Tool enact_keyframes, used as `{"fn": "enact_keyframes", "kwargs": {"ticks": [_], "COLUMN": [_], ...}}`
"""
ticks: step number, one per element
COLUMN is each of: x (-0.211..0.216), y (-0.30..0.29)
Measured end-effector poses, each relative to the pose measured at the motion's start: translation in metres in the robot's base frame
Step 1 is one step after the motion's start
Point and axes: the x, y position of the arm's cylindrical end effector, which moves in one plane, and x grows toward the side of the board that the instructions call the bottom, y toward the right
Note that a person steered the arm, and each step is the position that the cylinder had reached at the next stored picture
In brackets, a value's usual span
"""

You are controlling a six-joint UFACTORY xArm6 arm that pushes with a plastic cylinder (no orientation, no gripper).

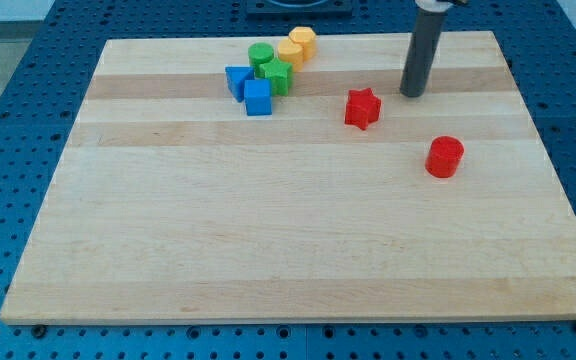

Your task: Push the red star to the bottom right side of the blue cube

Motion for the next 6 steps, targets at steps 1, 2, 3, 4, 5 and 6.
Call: {"fn": "enact_keyframes", "kwargs": {"ticks": [1,2,3,4,5,6], "x": [0.010,0.027,0.045,0.048,0.036,0.016], "y": [-0.009,-0.014,-0.016,-0.050,-0.095,-0.138]}}
